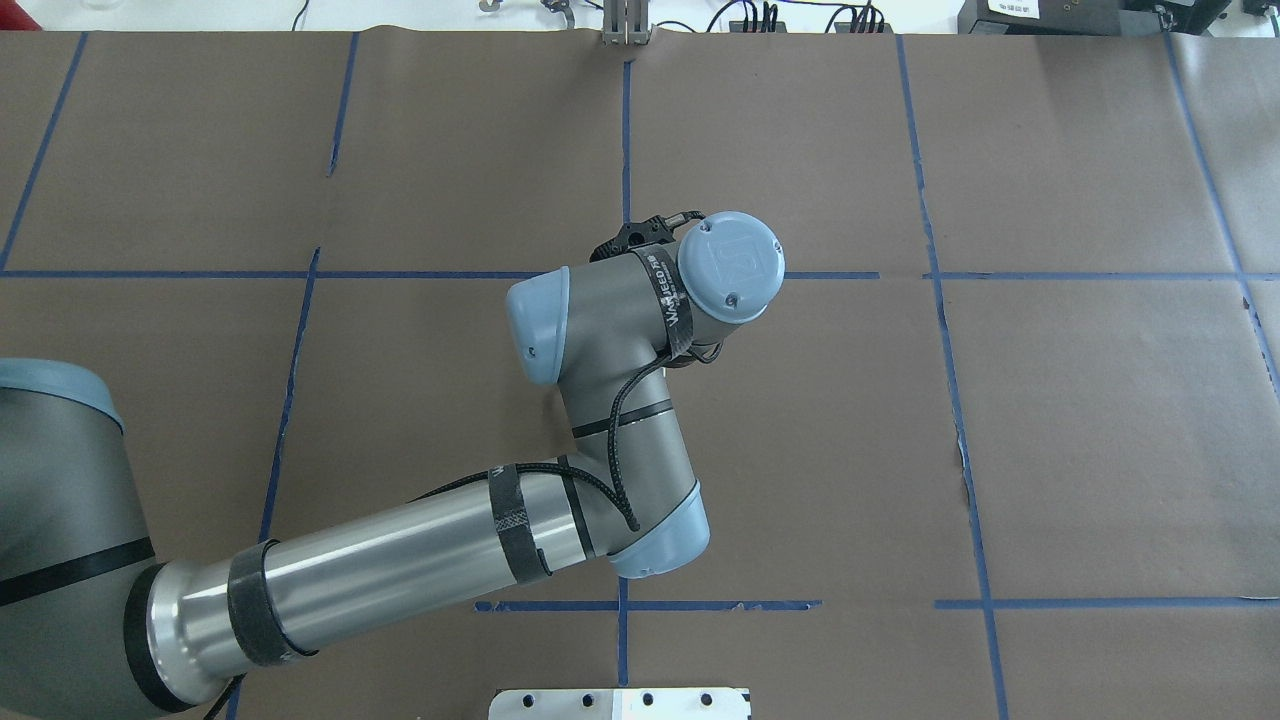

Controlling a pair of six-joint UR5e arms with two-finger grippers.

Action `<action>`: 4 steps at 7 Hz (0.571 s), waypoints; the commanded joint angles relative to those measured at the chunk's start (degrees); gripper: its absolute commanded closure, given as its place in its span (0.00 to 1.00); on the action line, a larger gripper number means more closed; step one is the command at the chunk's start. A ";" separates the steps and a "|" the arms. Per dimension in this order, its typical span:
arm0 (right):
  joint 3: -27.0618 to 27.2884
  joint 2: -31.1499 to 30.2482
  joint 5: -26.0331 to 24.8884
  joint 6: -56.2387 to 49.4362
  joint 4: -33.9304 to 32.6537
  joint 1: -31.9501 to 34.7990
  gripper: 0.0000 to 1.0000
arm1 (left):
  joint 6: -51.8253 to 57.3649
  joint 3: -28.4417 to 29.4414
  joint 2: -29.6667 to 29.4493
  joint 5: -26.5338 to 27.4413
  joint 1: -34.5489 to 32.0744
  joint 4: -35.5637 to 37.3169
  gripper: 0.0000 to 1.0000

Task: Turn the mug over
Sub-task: 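Rotate the mug upright and set it down with the left gripper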

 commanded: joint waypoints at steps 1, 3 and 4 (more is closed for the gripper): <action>0.00 0.02 0.00 0.00 0.00 0.00 0.00 | 0.56 -5.77 1.64 -0.07 -0.48 3.45 0.00; 0.00 -0.06 0.00 0.00 0.00 0.00 0.00 | 6.96 -15.52 2.61 -0.50 -4.15 10.22 0.00; 0.00 0.02 0.00 0.00 0.00 0.00 0.00 | 12.37 -20.96 5.49 -0.77 -6.44 11.38 0.00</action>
